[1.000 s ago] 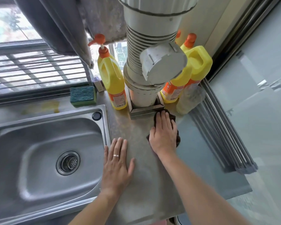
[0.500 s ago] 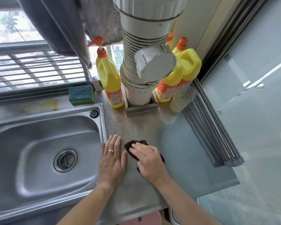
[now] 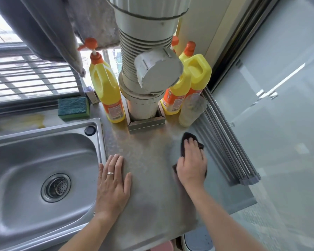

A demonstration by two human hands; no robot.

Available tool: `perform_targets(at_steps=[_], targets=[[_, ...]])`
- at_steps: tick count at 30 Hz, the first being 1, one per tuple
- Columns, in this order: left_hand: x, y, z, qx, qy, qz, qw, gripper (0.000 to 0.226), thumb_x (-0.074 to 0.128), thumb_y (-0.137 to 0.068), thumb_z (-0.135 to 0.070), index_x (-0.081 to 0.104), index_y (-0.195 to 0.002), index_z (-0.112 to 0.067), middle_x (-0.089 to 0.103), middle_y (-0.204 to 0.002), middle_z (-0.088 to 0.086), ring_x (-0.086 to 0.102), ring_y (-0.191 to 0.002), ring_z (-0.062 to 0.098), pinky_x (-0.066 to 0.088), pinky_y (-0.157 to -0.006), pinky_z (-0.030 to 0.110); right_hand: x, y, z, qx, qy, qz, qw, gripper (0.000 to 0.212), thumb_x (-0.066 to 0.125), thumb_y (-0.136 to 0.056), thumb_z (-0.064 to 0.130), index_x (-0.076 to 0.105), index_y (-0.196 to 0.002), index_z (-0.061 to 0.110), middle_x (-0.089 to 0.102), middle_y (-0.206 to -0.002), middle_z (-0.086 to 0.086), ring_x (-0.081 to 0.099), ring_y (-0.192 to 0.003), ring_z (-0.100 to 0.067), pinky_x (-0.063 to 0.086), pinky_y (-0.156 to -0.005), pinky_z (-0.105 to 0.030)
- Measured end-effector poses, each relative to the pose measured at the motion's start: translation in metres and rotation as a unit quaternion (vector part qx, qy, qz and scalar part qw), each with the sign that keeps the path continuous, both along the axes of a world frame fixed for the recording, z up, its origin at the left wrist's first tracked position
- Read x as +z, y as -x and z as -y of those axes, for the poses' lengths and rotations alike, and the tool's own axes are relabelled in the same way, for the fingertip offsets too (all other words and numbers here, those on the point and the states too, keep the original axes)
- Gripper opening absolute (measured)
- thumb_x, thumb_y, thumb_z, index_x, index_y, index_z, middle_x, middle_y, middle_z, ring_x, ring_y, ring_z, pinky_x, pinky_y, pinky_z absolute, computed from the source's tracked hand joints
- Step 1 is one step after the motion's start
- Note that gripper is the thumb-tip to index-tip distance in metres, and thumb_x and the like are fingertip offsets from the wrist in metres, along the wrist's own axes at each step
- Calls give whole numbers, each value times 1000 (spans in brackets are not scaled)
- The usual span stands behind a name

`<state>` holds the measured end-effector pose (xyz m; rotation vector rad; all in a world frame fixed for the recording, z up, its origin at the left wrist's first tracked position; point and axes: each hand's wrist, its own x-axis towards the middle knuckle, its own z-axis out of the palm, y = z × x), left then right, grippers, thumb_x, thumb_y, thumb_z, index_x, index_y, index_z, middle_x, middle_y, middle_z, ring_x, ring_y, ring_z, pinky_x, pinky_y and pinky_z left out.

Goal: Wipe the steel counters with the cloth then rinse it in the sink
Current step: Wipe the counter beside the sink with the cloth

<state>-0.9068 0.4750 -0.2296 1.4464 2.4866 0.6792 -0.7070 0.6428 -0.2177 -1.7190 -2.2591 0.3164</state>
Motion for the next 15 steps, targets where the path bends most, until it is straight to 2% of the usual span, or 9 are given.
perform_targets(at_steps=[3,8,13,15], targets=[[1,0,-1,1,-7,6,1000,57,40,-98,-42,43,-149,-16,42,-155,1,29,-151,21,17,-126,49,-2,52,4,78,-1,-37,996,60,47,-89,22,50,-149,16,46,-157,-2,38,-149,-17,28,-124,-44],[4,0,-1,-2,-11,24,1000,54,39,-101,-39,40,-150,-17,41,-156,0,28,-151,18,15,-127,45,-4,109,21,187,19,-55,981,60,42,-88,25,53,-147,19,48,-156,0,39,-148,-13,27,-123,-41],[7,1,7,-12,-10,24,1000,55,33,-102,-38,39,-150,-14,40,-157,3,28,-151,20,16,-127,45,-3,87,57,314,50,-52,947,67,45,-81,25,52,-147,25,45,-158,7,33,-150,-7,21,-124,-35],[8,1,10,-19,-4,21,1000,56,32,-102,-38,38,-151,-13,39,-157,5,28,-151,21,16,-127,46,-2,56,67,352,63,-54,932,68,46,-76,22,56,-143,24,47,-157,6,36,-148,-8,25,-121,-34]])
